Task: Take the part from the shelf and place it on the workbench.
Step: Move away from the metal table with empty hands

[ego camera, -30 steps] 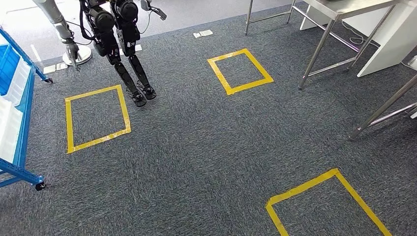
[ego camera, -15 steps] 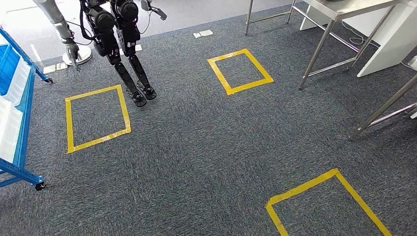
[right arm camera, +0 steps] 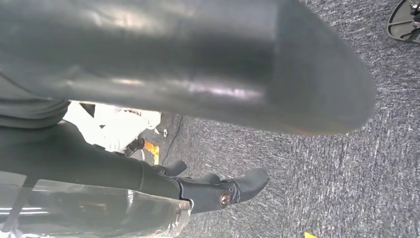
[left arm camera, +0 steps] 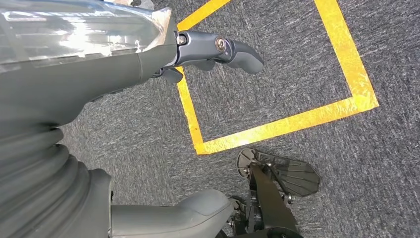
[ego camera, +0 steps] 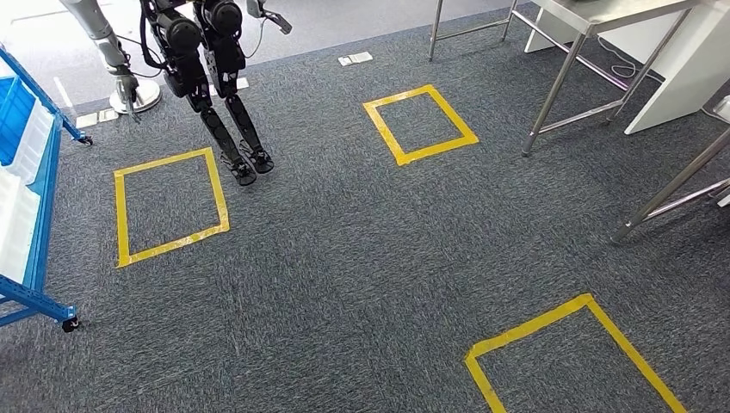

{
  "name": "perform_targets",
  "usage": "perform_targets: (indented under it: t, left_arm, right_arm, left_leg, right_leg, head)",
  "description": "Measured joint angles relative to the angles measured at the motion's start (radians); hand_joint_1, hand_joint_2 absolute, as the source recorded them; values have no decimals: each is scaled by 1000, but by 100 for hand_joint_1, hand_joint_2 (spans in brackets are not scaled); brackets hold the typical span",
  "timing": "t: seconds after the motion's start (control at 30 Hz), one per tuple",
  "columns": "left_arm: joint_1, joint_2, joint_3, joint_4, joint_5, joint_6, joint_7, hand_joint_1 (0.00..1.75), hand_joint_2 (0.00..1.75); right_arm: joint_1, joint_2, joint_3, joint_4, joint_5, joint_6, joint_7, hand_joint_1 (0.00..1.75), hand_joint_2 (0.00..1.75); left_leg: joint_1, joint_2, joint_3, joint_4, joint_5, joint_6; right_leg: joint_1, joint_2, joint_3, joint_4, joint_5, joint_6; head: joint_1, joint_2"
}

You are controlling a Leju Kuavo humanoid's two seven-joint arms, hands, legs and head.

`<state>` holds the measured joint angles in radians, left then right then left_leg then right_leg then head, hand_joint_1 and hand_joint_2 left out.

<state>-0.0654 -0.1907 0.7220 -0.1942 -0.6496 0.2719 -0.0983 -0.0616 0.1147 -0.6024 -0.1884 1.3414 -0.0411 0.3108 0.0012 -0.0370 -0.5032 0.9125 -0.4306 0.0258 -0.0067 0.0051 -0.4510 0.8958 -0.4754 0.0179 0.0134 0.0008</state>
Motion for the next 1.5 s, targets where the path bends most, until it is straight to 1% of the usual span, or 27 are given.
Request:
perform_targets:
  t: [1.5]
  left_arm:
    - [0, 0, 0, 0, -12, -1, 4, 0, 175]
  right_arm:
    - [0, 2, -1, 0, 17, -3, -19, 0, 0]
  left_leg:
    - [0, 0, -2, 2, 0, 0]
  right_leg:
    - [0, 0, -2, 2, 0, 0]
  head:
    - [0, 0]
